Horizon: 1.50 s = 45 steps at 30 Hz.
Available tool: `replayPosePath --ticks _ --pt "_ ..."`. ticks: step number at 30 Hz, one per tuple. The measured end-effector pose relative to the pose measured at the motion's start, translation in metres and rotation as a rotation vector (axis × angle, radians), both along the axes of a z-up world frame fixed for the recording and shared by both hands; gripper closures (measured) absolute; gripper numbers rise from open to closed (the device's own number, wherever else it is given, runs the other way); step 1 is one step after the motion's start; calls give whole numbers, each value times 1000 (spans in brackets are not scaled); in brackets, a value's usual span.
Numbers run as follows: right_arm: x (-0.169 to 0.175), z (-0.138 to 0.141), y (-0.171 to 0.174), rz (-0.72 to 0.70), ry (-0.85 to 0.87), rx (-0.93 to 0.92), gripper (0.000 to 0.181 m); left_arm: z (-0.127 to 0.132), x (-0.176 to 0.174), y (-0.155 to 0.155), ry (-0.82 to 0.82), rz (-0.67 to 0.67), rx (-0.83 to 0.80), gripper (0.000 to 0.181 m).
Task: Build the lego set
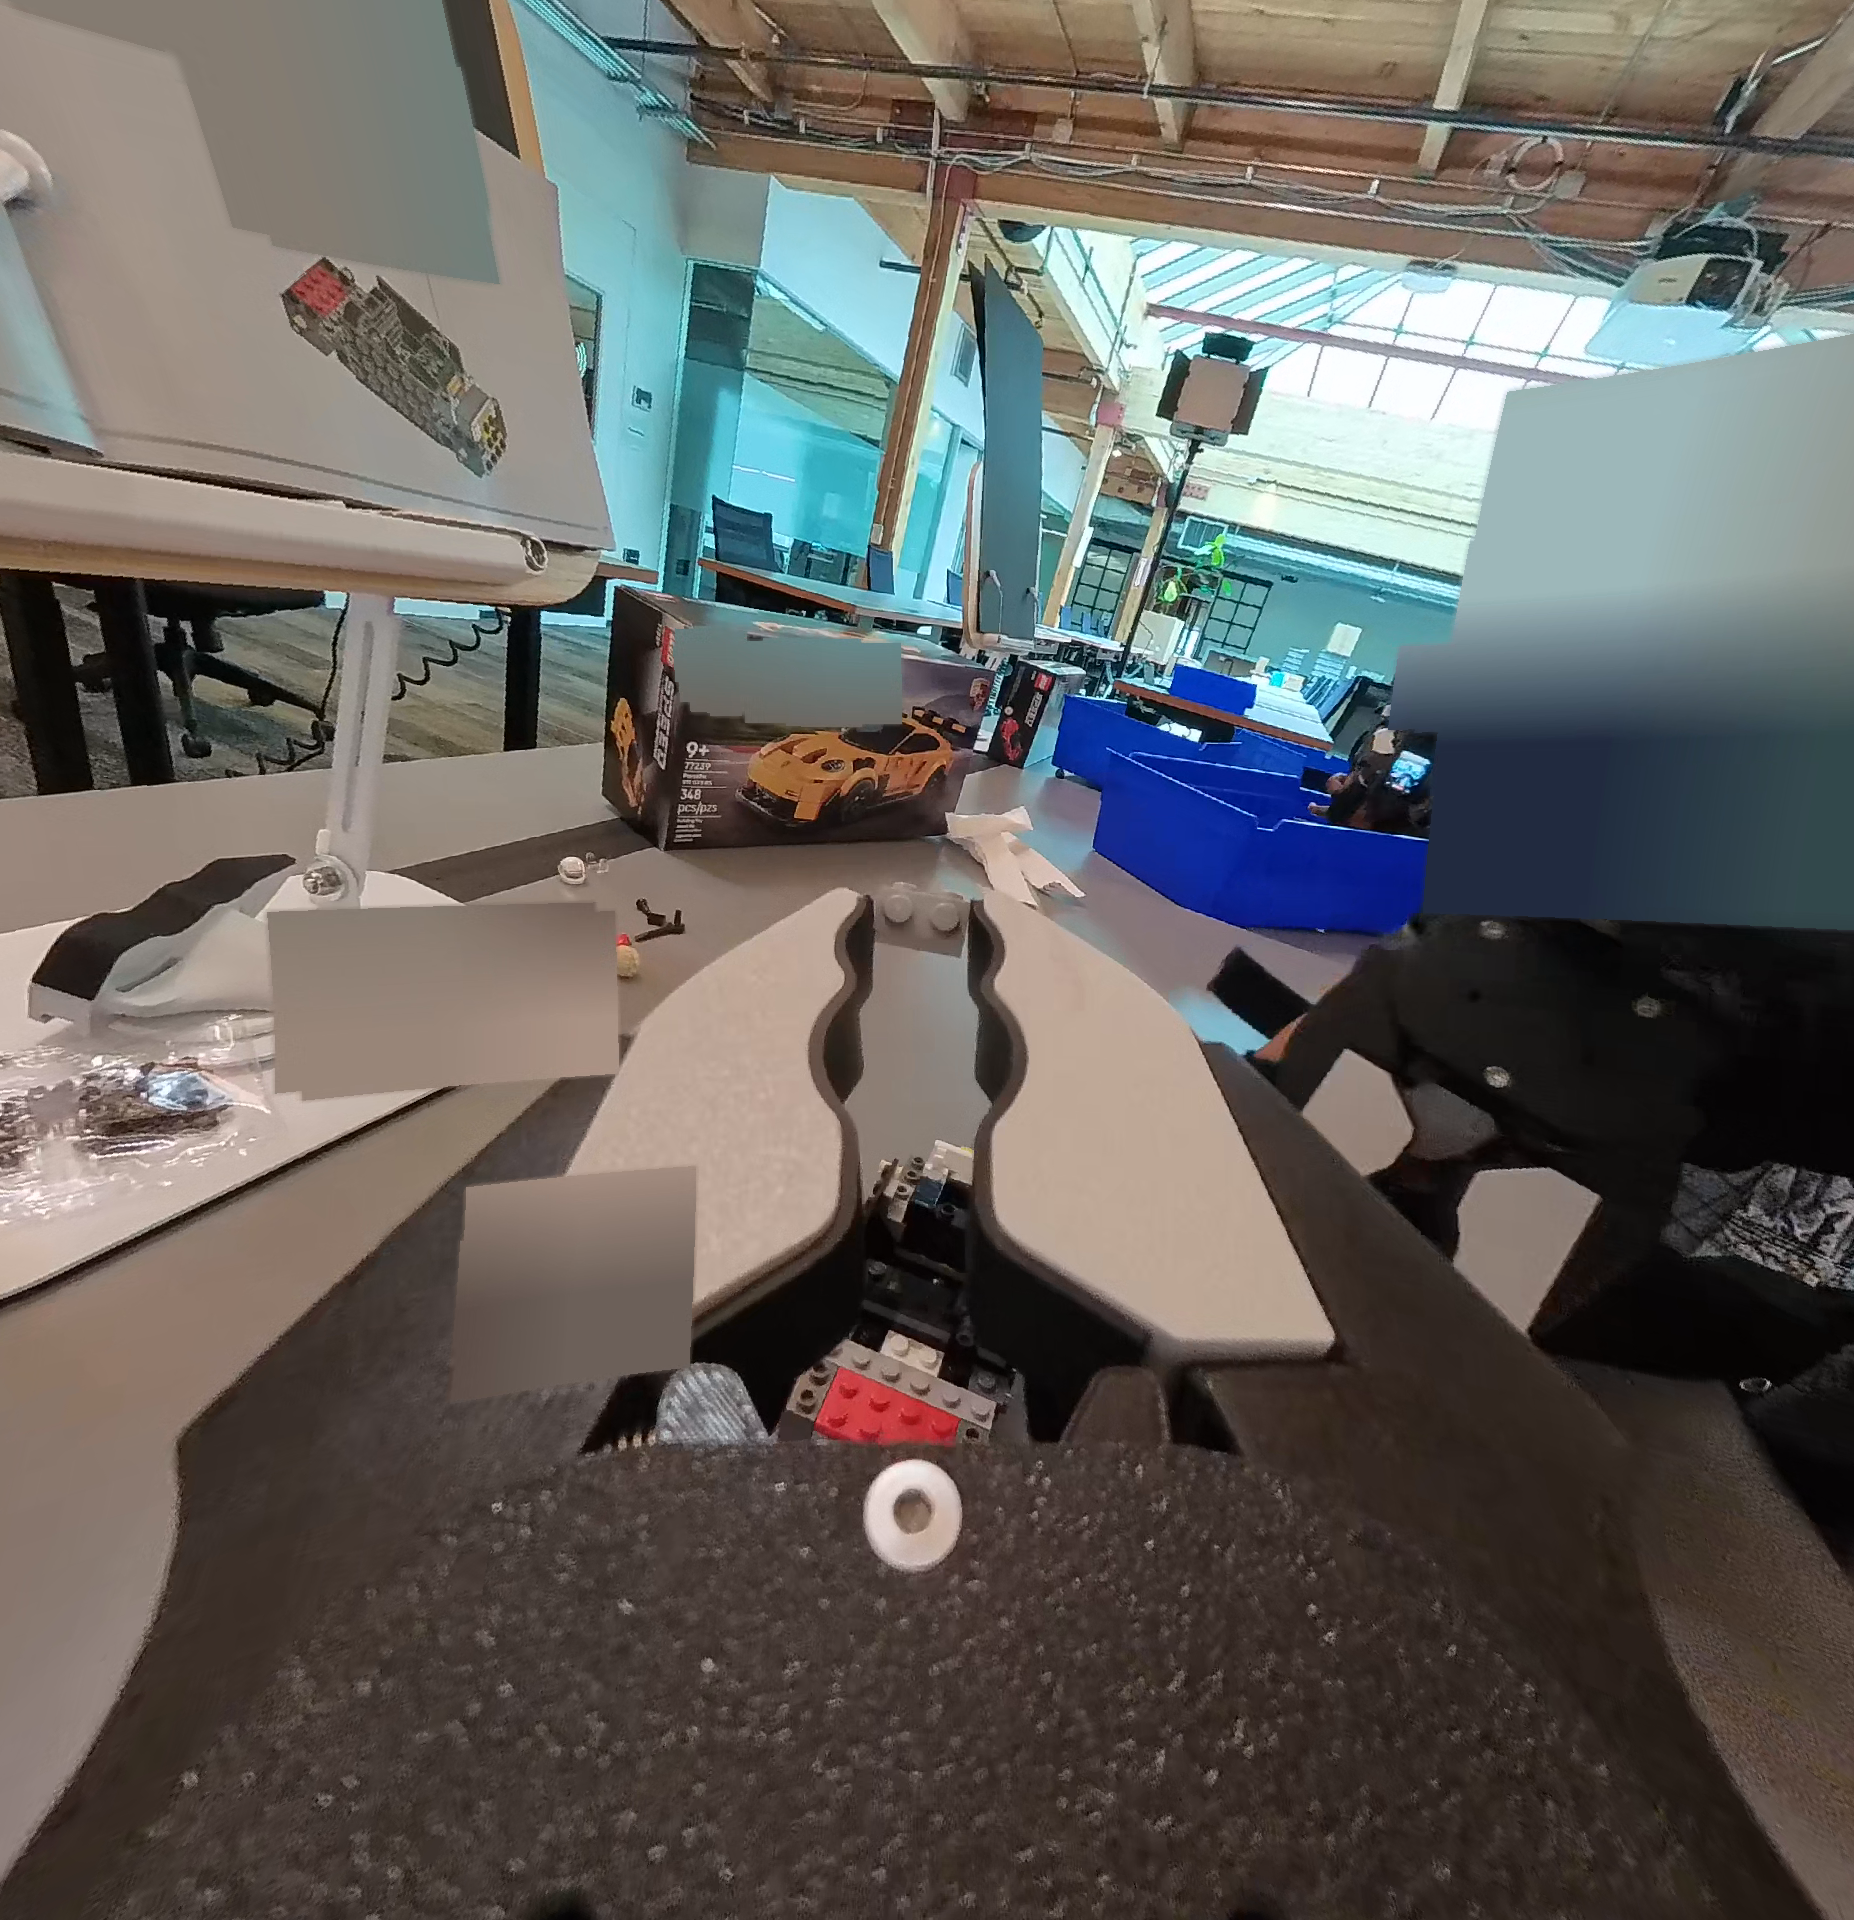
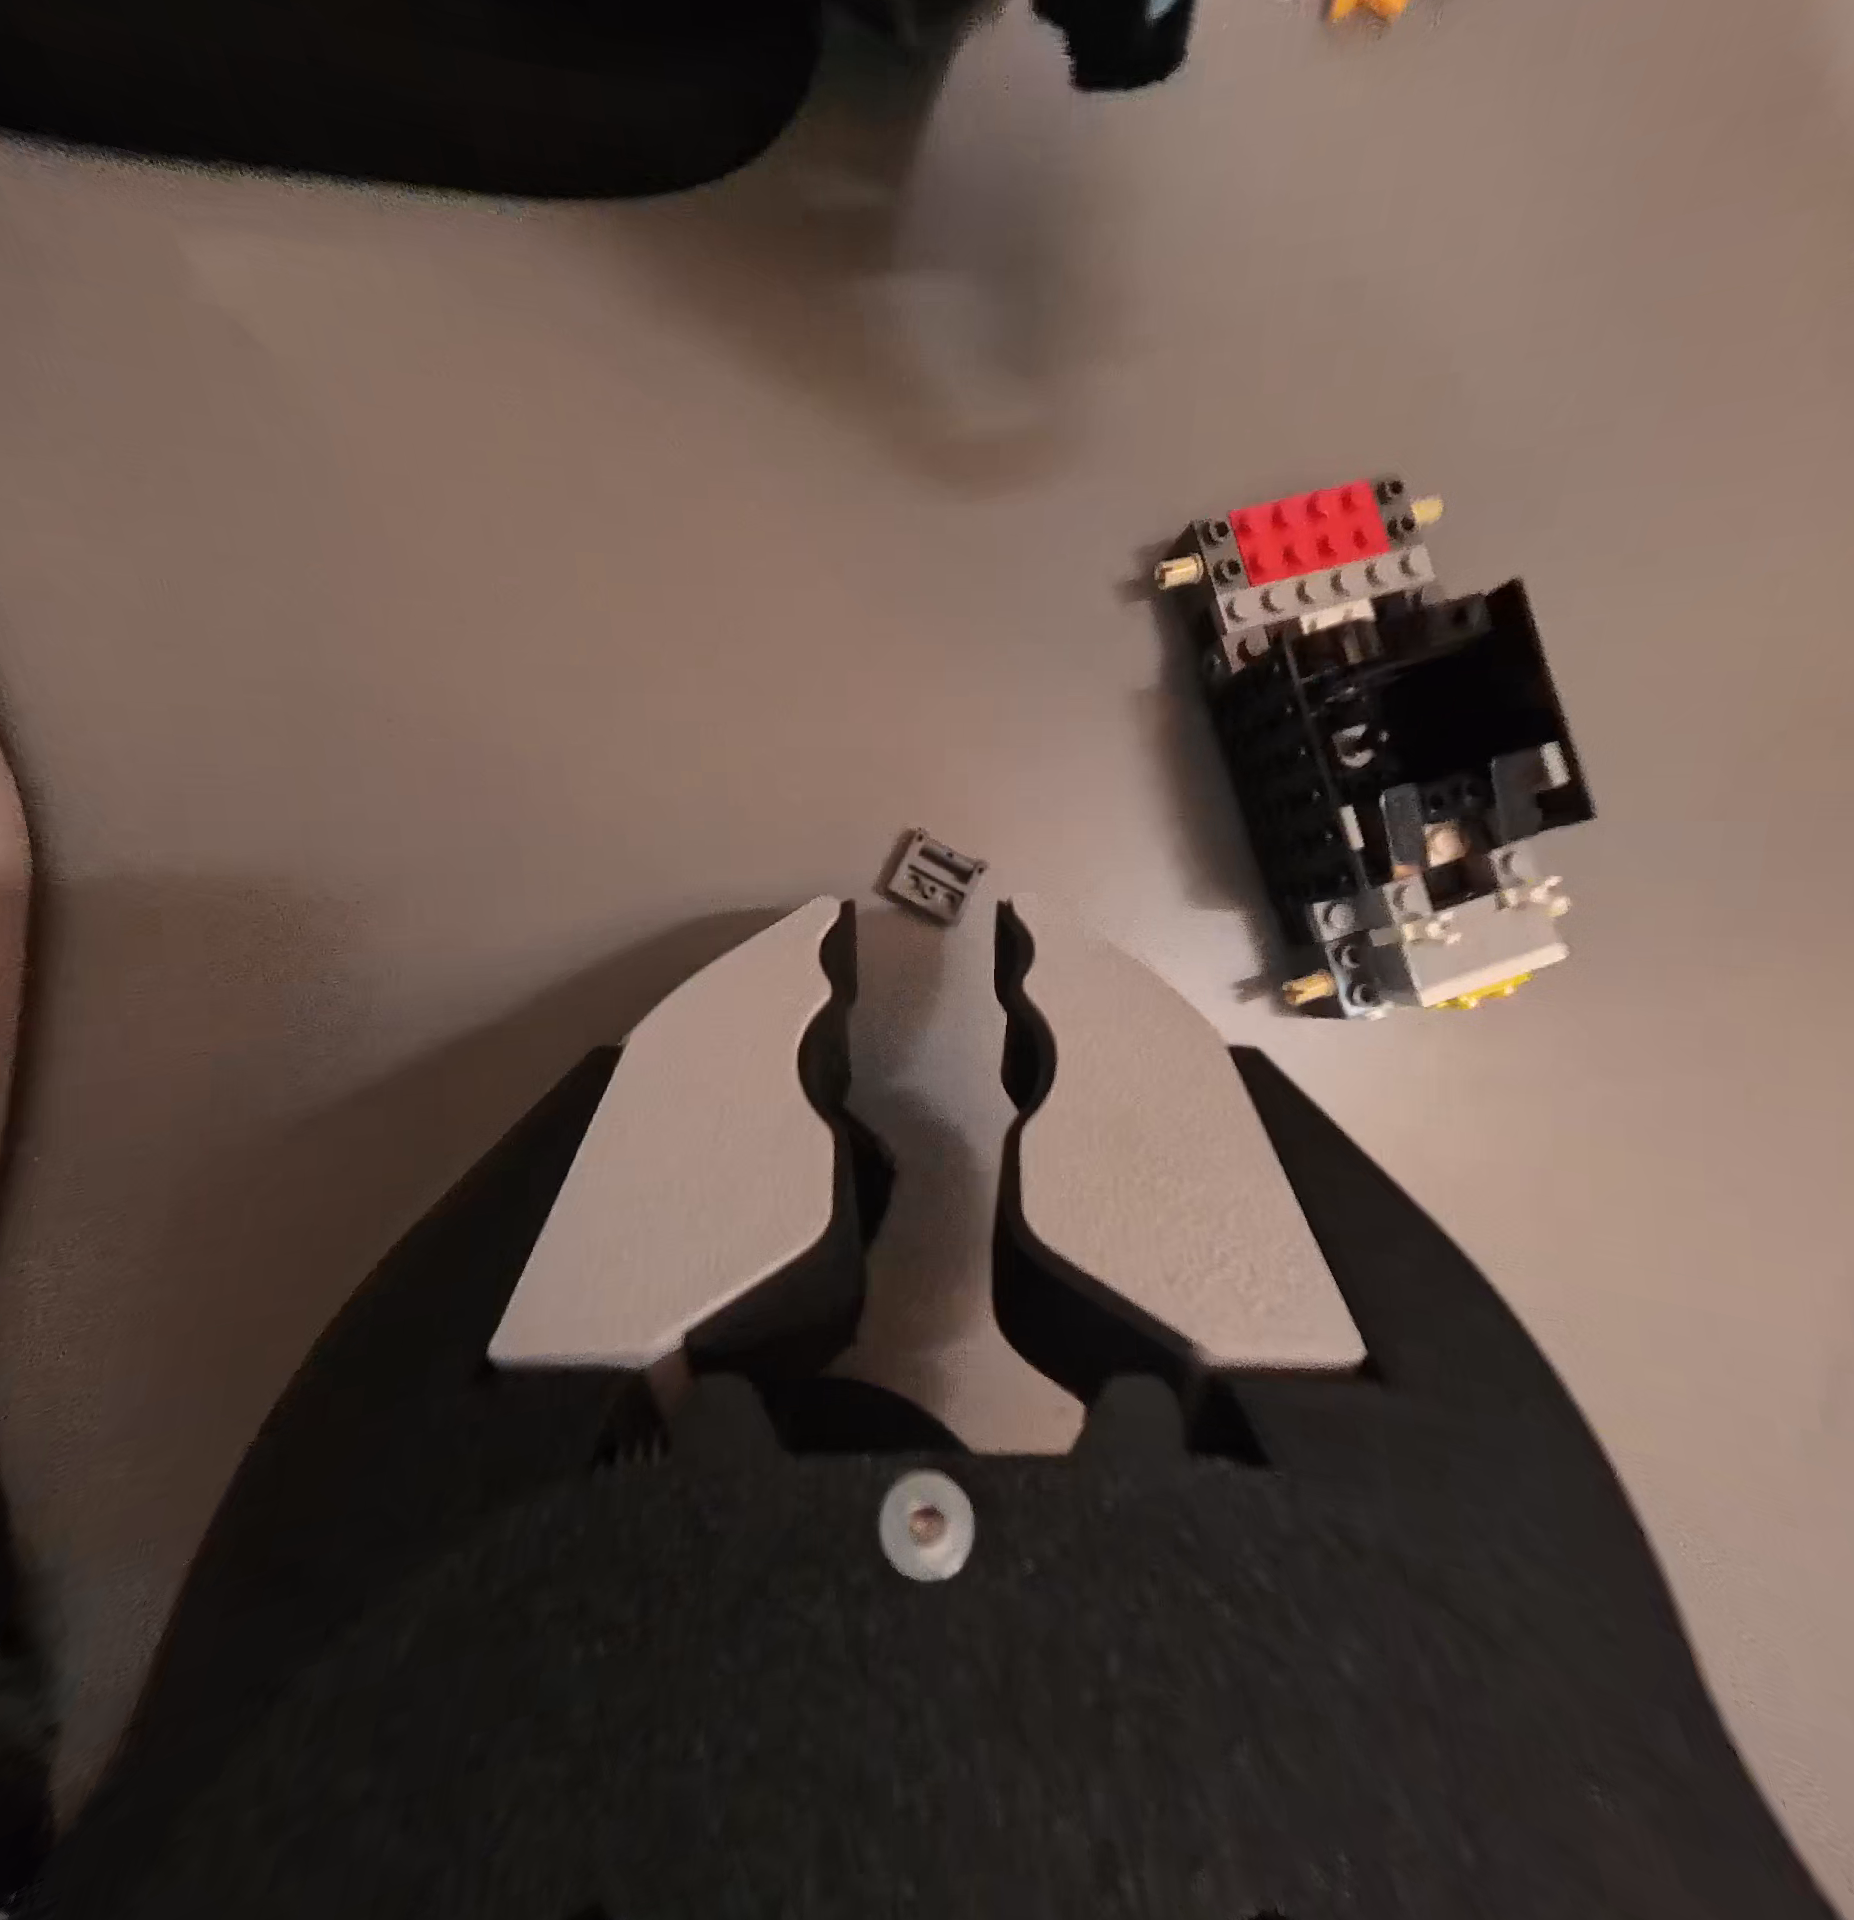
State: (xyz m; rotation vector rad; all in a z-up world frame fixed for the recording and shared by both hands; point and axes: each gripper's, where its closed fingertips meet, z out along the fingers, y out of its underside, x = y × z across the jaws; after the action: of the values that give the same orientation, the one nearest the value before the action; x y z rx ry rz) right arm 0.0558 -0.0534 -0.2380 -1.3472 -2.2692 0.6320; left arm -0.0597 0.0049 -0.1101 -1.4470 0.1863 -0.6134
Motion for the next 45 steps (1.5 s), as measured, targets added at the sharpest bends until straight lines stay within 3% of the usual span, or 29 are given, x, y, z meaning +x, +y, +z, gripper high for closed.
replayPosePath --ticks 9,16,21,26,31,39,45 --pt "-4 -8 0 -61 16 -75 157 -4 35 -11 94 -189 5 164" --pt "-9 28 17 -95 227 -111 157 -17 72 -28 267 -353 38 165" --pt "-7 52 23 -89 335 -153 161 -42 90 -37 477 -429 19 165" --pt "7 18 12 -43 143 -140 163 -76 99 -46 699 -505 -65 164" --pt "3 -12 6 -109 29 -99 158 -97 103 -54 775 -575 -152 164" --pt "-7 -15 0 -167 -52 -134 157 -119 102 -61 863 -610 -269 164" --pt "-8 -13 -4 -95 -38 -88 164 -131 107 -65 901 -635 -312 164"
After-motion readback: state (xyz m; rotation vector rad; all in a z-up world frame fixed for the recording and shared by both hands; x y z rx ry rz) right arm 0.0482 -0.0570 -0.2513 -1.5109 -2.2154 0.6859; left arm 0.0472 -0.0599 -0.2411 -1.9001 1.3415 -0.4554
